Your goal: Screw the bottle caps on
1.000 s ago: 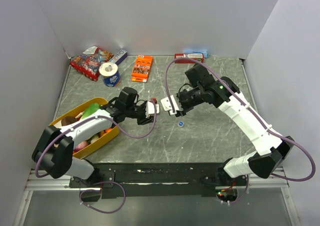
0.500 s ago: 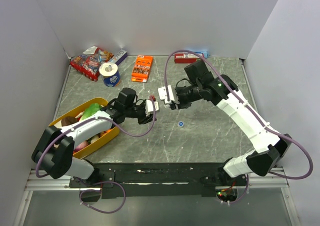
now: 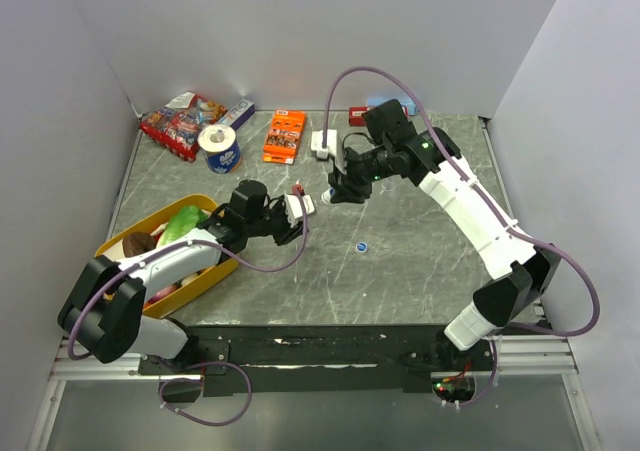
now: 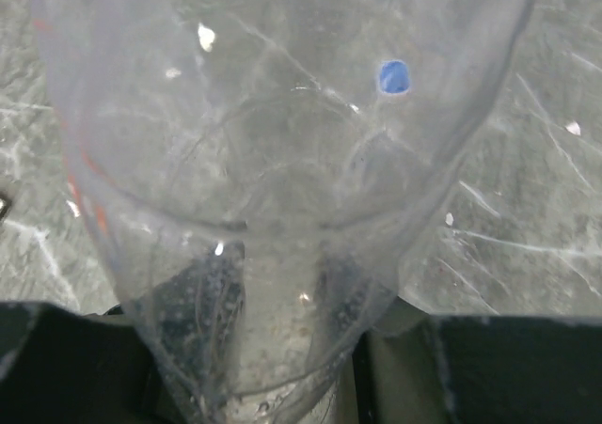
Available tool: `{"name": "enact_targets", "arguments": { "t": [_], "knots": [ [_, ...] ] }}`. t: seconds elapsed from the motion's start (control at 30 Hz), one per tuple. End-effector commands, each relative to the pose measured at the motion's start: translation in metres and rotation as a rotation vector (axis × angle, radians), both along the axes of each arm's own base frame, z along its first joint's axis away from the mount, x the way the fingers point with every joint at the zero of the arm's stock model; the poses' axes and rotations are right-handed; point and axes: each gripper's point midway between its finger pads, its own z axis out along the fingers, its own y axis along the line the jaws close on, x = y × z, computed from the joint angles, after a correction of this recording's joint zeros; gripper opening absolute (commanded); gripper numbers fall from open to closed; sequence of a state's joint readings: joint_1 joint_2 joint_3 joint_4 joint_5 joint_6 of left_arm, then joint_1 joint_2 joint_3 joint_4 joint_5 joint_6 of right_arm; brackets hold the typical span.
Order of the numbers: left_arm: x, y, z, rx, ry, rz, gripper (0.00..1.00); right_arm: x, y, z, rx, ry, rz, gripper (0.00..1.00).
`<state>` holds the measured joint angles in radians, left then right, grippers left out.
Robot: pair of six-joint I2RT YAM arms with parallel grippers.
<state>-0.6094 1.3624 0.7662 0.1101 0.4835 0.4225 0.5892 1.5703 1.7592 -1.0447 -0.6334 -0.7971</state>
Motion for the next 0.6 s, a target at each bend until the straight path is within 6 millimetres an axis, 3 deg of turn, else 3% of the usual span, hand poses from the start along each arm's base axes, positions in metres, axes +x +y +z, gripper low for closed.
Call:
{"name": "enact_targets", "arguments": {
  "t": [0.0, 0.43, 0.57],
  "knots": [
    [0.013, -0.030, 0.099, -0.235, -0.241, 0.004, 0.01, 0.003, 0.023, 0.006, 0.070, 0.165, -0.110, 0.02],
    [0.052, -0.013, 0.134, -0.282, -0.494, 0.395, 0.01, 0.012, 0.045, 0.012, 0.131, 0.501, -0.332, 0.00],
    [0.059, -0.008, 0.132, -0.302, -0.476, 0.473, 0.01, 0.010, 0.049, 0.014, 0.159, 0.602, -0.375, 0.00]
  ]
}}
